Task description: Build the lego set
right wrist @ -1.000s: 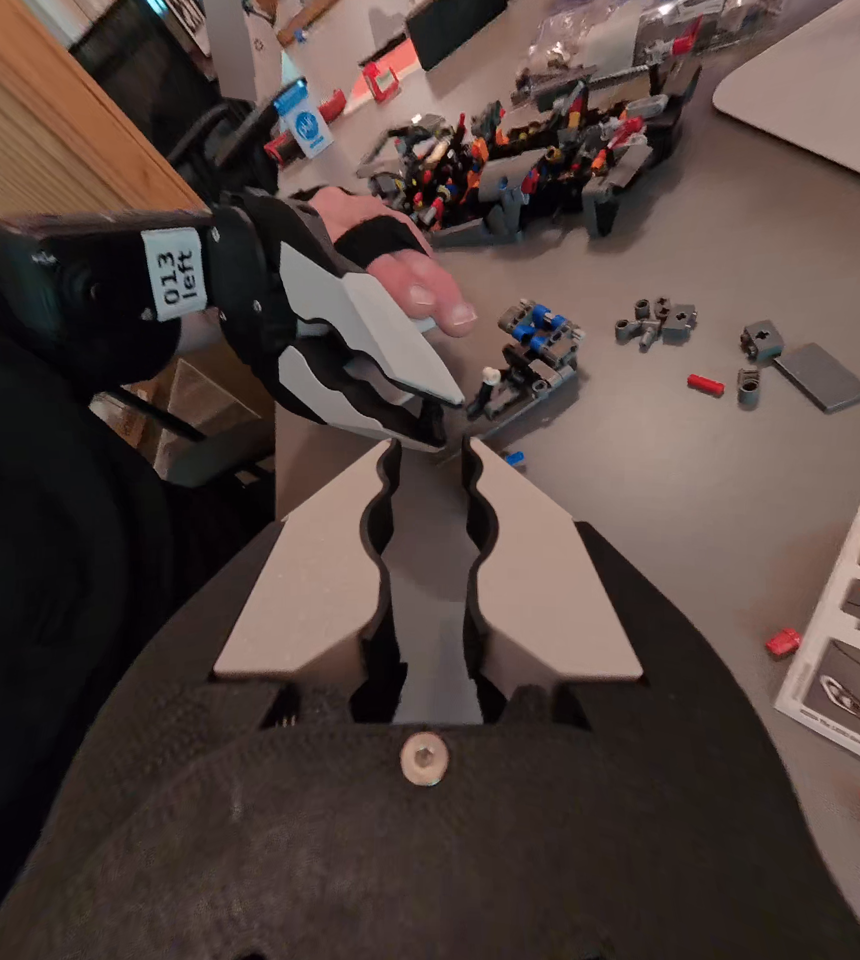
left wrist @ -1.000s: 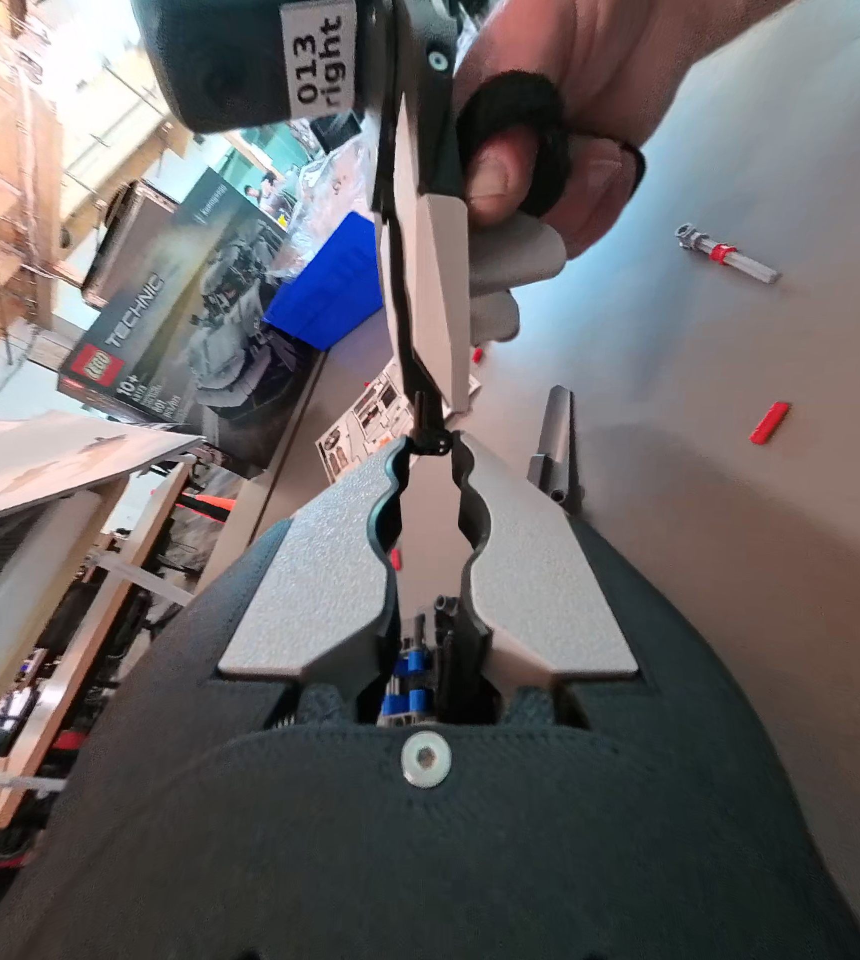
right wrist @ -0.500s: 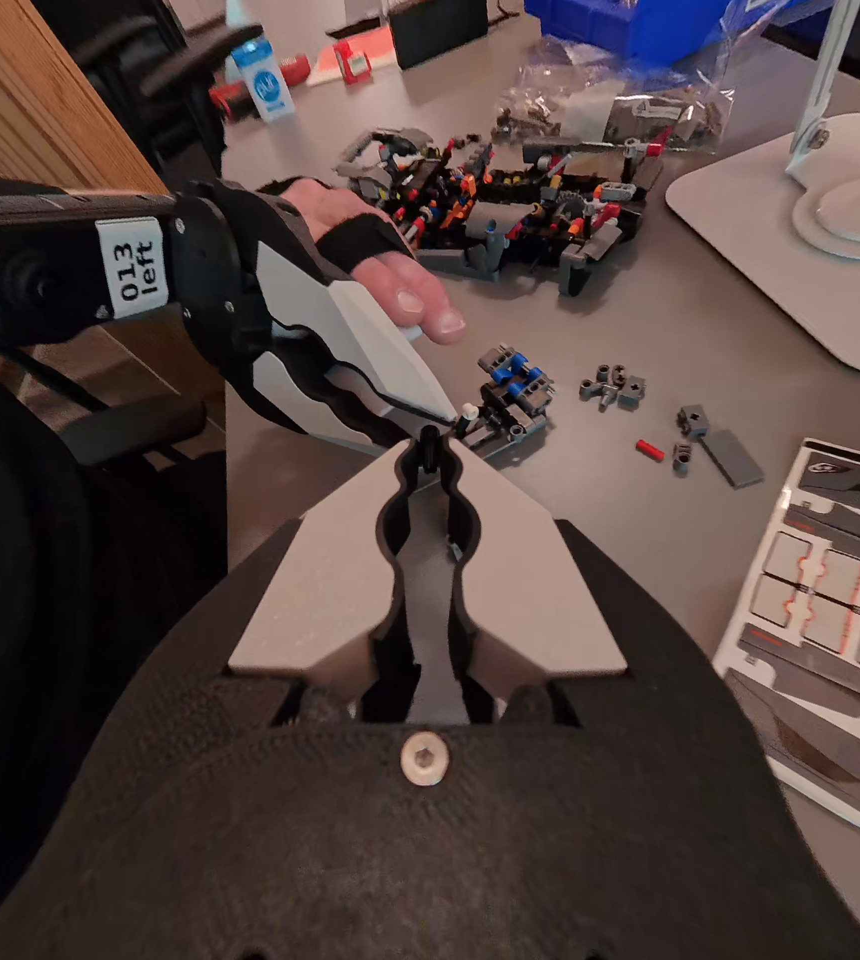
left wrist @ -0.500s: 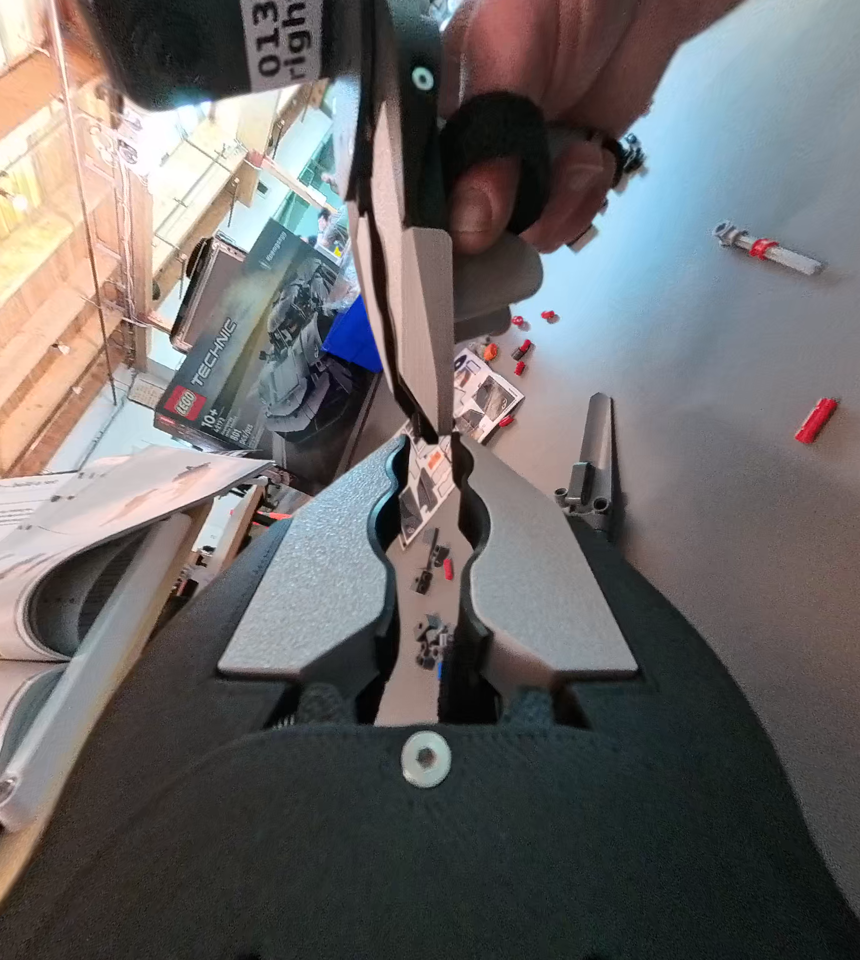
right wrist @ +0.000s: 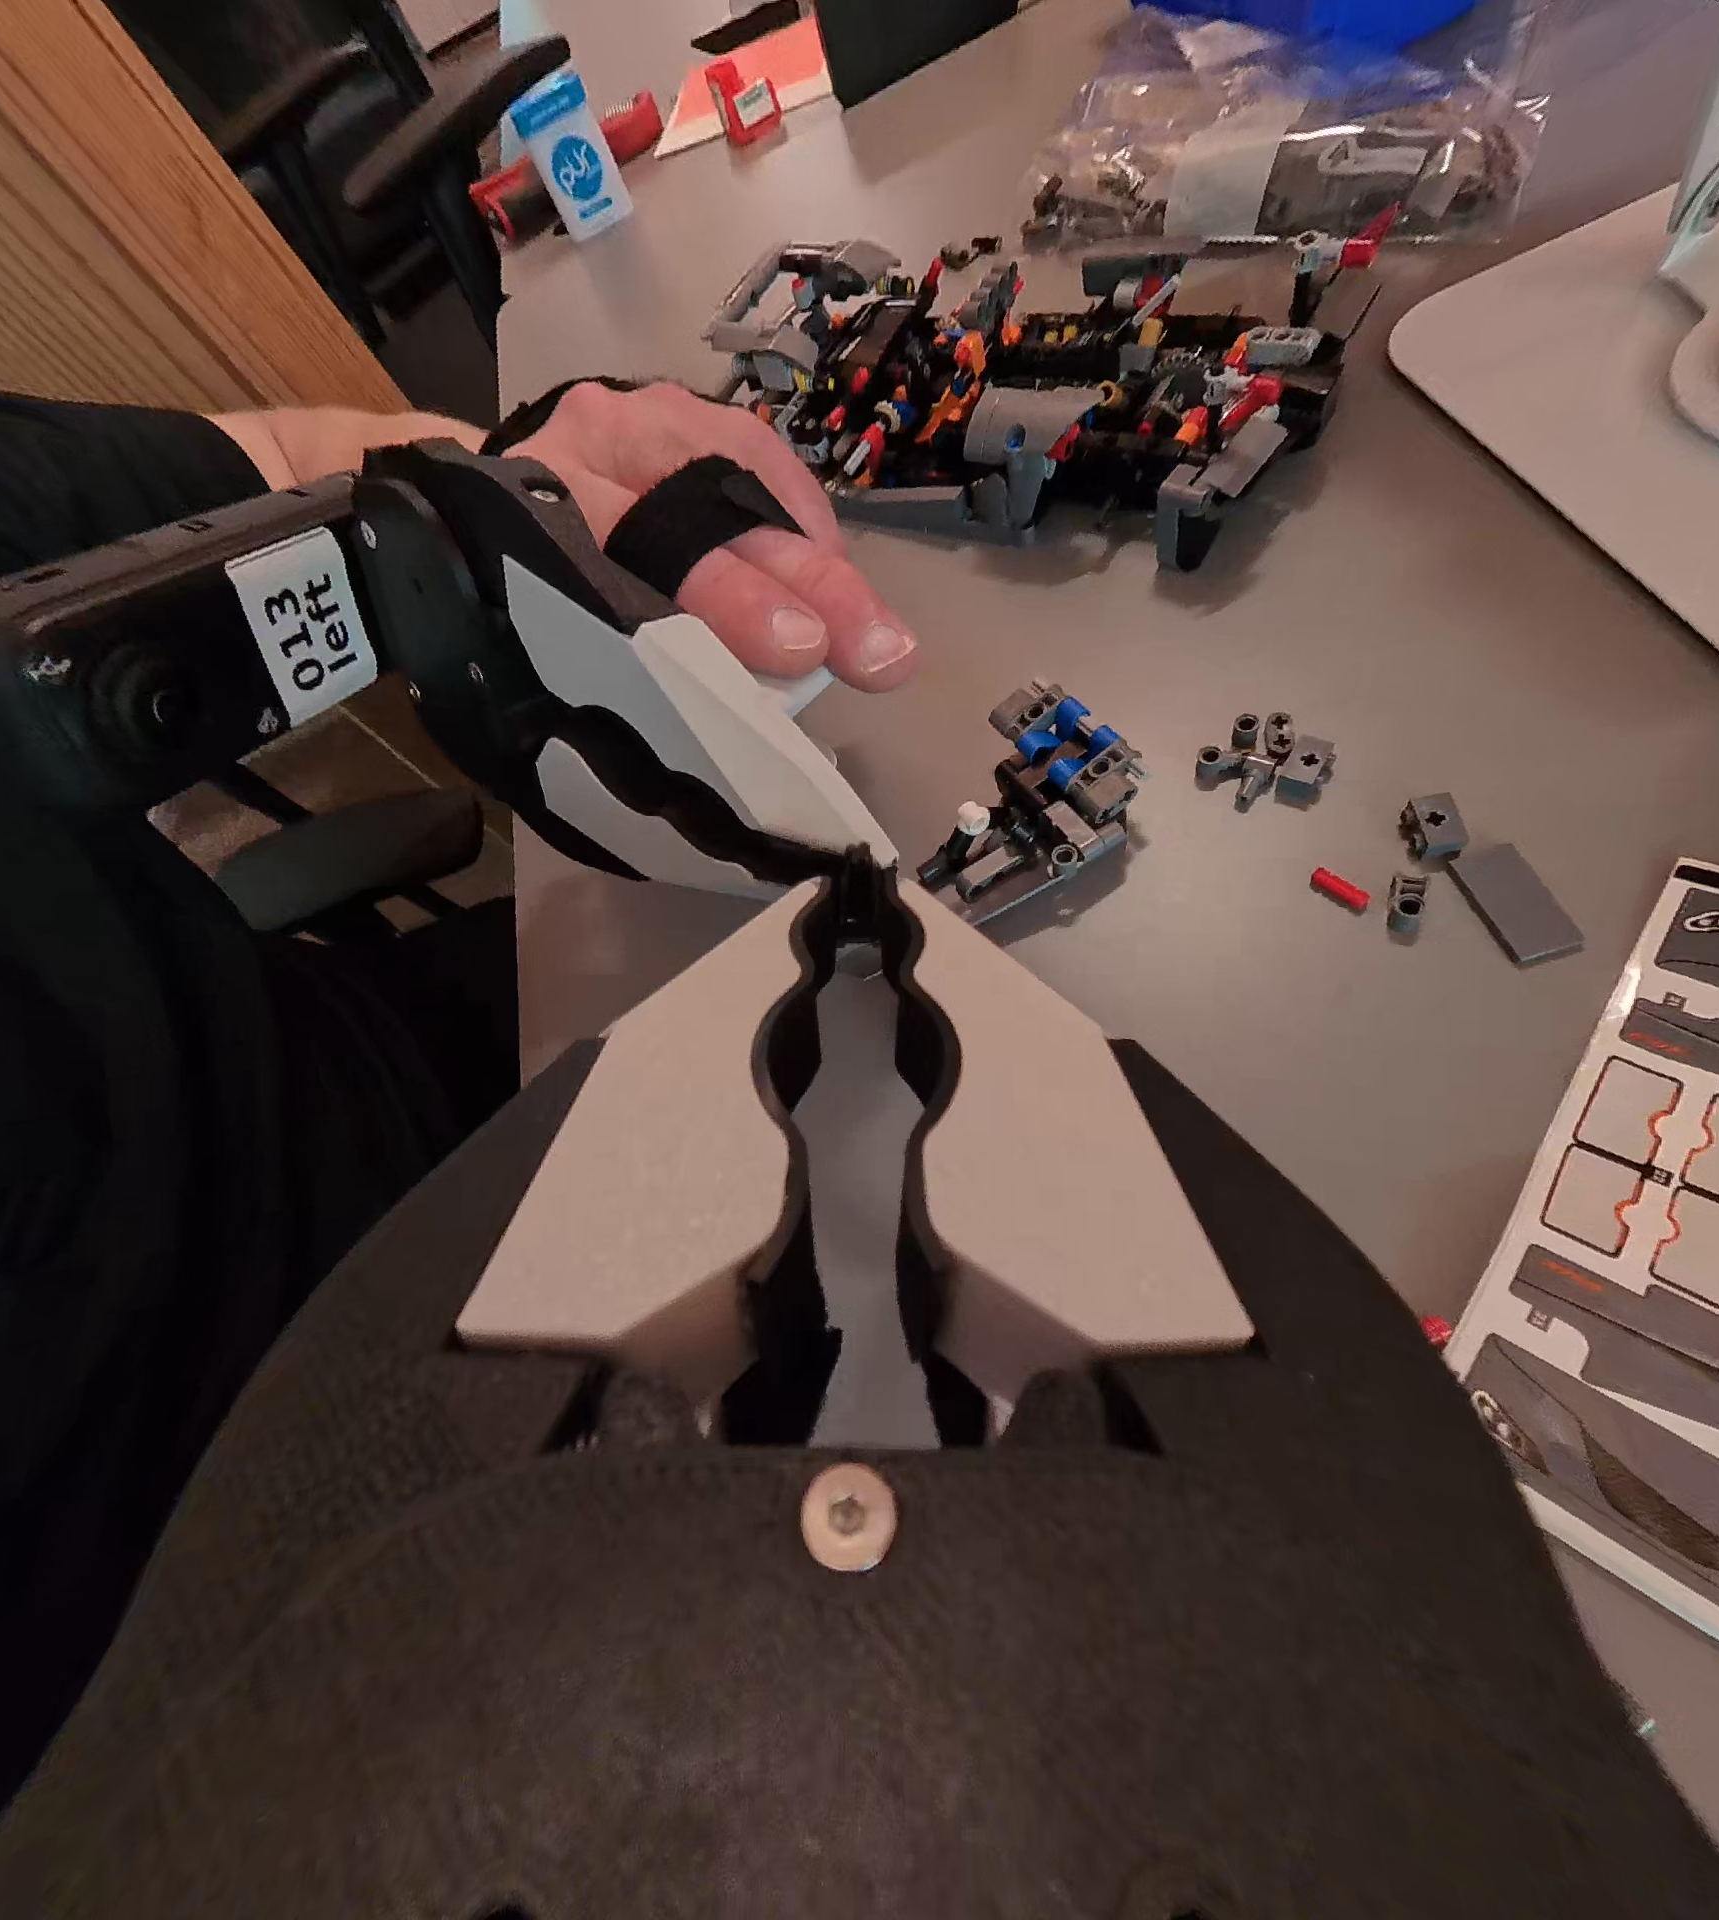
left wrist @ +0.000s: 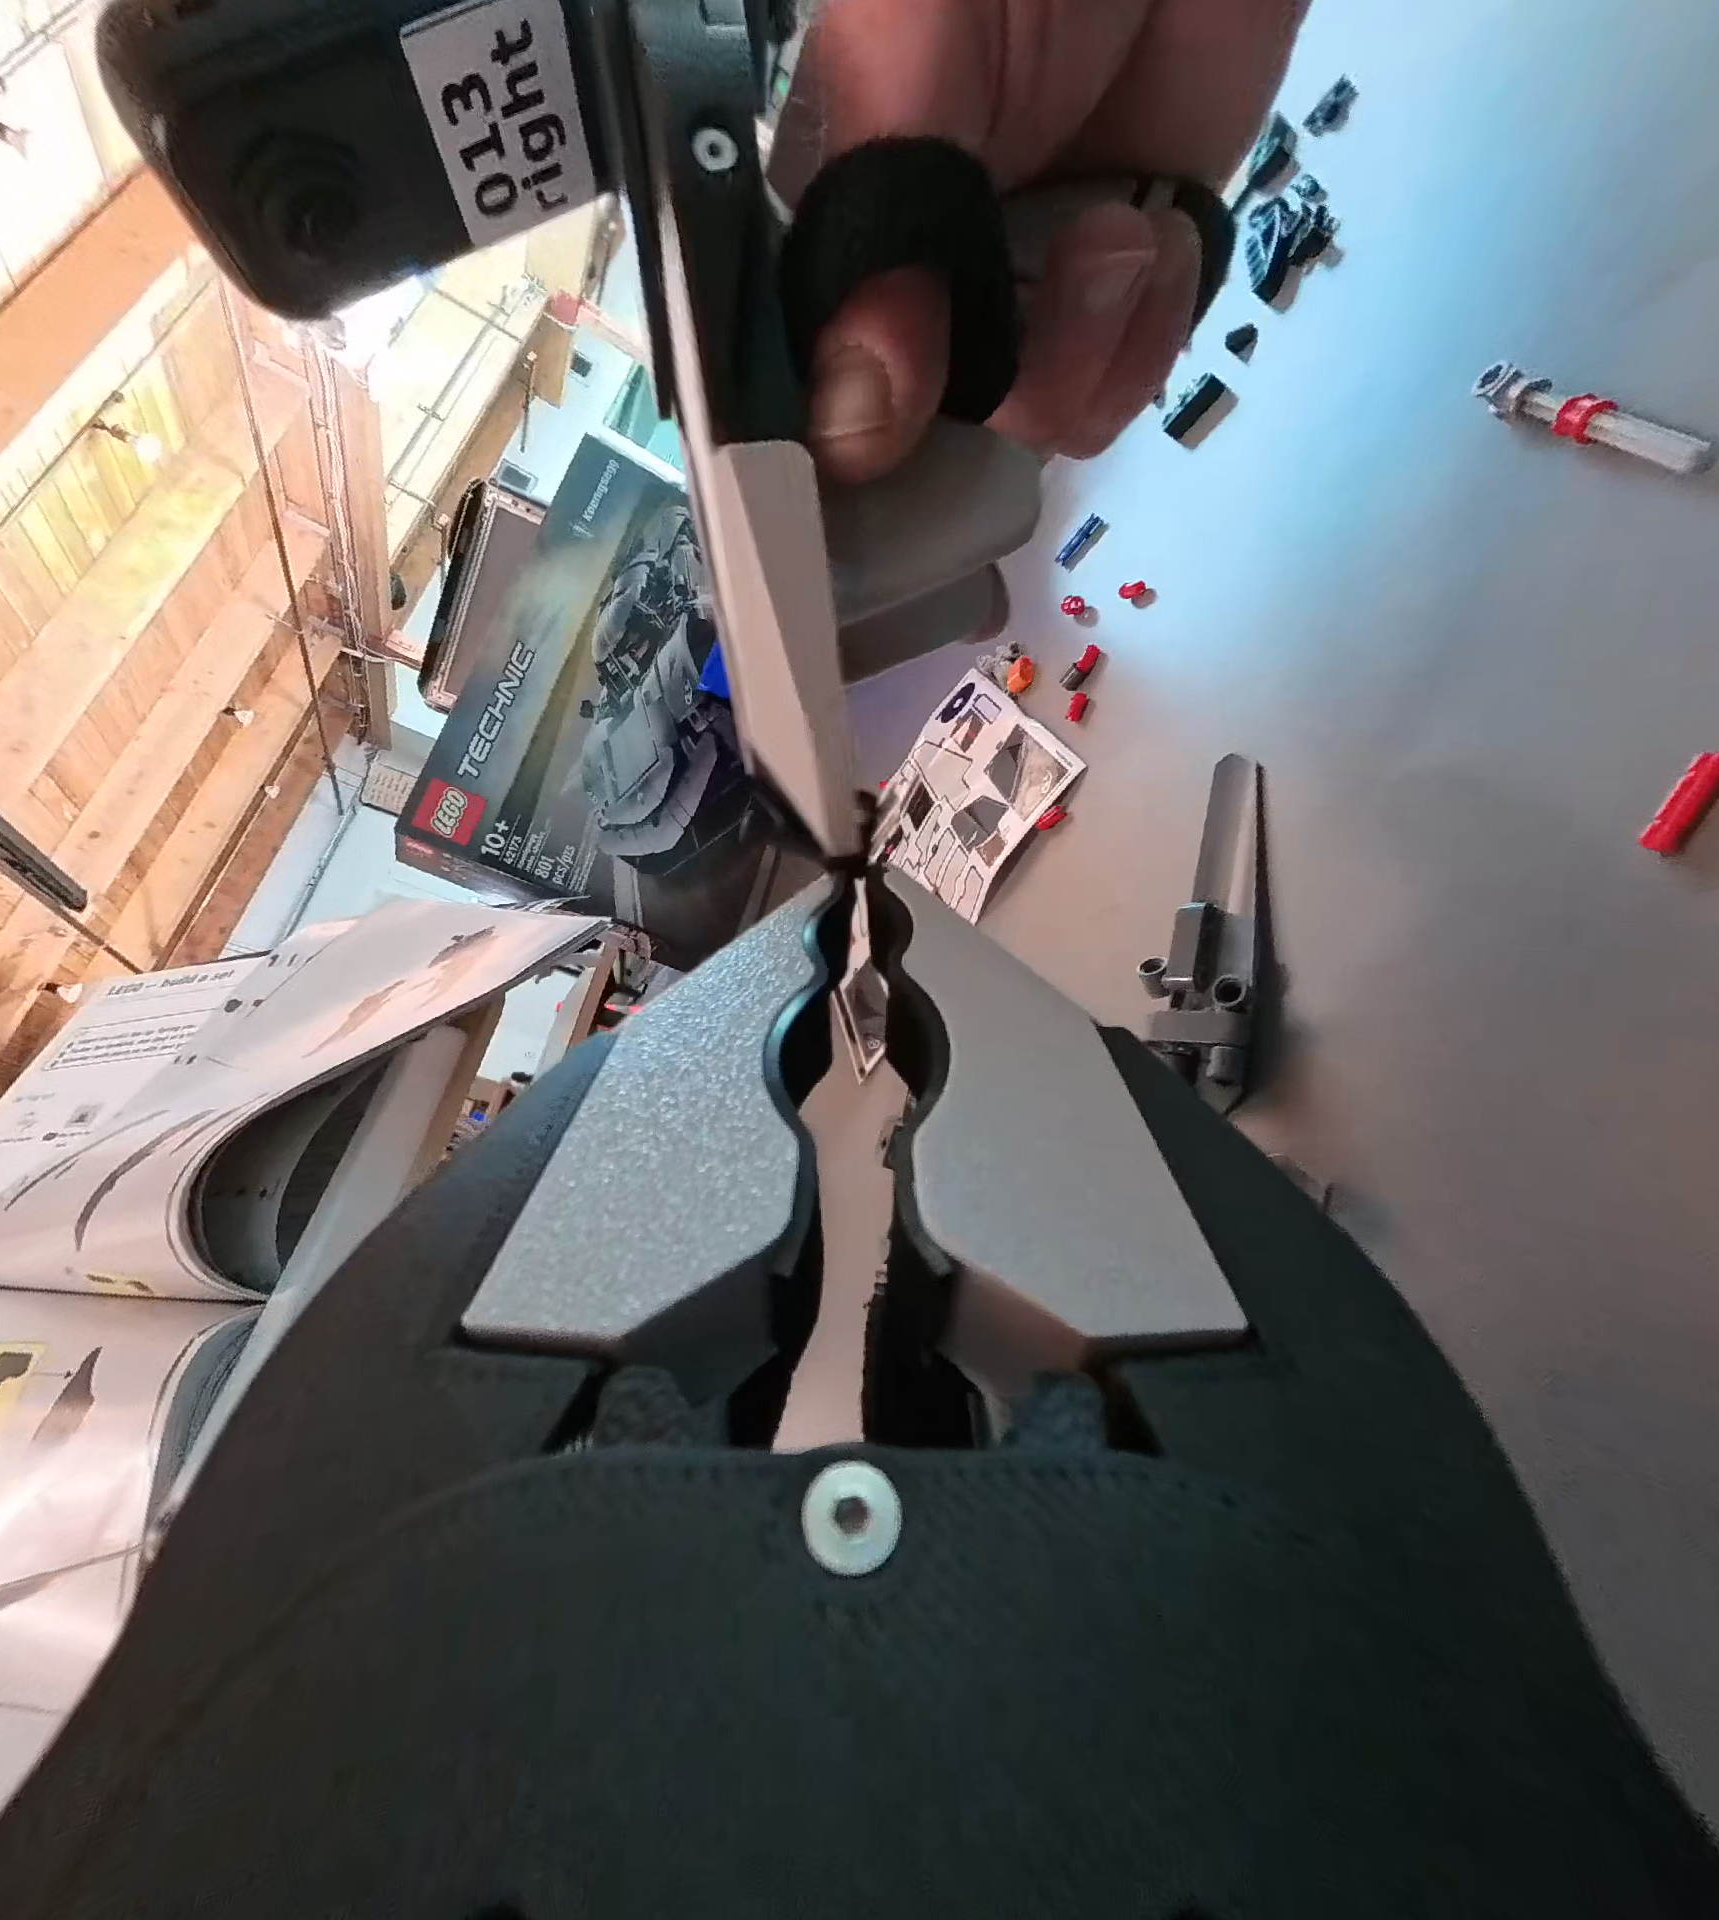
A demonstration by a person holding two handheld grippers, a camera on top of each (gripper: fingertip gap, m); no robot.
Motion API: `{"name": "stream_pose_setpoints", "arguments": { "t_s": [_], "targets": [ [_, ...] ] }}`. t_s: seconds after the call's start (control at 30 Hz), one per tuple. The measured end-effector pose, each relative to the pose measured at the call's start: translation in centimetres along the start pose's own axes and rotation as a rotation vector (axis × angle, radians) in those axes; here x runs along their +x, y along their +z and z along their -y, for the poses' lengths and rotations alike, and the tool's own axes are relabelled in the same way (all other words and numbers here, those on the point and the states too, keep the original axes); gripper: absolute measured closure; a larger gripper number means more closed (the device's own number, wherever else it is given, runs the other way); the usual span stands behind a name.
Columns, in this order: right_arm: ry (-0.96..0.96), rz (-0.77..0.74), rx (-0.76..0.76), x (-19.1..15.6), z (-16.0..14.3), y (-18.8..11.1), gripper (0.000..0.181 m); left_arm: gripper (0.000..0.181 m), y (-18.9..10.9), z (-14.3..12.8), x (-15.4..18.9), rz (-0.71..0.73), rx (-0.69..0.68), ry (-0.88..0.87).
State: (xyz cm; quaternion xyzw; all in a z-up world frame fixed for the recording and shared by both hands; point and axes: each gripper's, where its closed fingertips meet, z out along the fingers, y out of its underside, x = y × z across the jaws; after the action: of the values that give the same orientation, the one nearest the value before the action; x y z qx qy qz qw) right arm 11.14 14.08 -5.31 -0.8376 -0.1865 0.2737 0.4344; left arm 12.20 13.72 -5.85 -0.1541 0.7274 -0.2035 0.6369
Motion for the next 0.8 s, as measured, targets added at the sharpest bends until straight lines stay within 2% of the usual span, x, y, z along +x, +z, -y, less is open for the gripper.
{"name": "stream_pose_setpoints", "arguments": {
  "t_s": [0.07, 0.23, 0.4, 0.47, 0.57, 0.8],
  "targets": [
    [-0.001, -0.007, 0.035, 0.0, 0.4, -0.1, 0.176, 0.181, 0.1, 0.1, 0.4, -0.003, 0.001, 0.013],
    [-0.023, -0.026, 0.017, 0.2, 0.0, -0.2, 0.176, 0.181, 0.0, 0.3, 0.8, -0.032, 0.017, 0.004],
    [-0.066, -0.062, -0.085, 0.5, -1.1, -0.5, 0.177, 0.176, -0.5, 0.1, -1.8, 0.037, 0.015, -0.014],
    [-0.084, -0.057, -0.134, 0.2, -1.5, -0.3, 0.176, 0.166, -0.5, 0.4, -1.0, -0.003, 0.034, 0.039],
    [-0.111, -0.053, -0.199, -0.1, -2.1, 0.1, 0.176, 0.163, -0.5, 0.7, 0.0, -0.016, 0.03, 0.155],
    [-0.142, -0.054, -0.335, -0.4, -3.1, 0.6, 0.176, 0.162, -0.4, 0.4, 1.6, -0.038, 0.001, 0.33]
  ]
}}
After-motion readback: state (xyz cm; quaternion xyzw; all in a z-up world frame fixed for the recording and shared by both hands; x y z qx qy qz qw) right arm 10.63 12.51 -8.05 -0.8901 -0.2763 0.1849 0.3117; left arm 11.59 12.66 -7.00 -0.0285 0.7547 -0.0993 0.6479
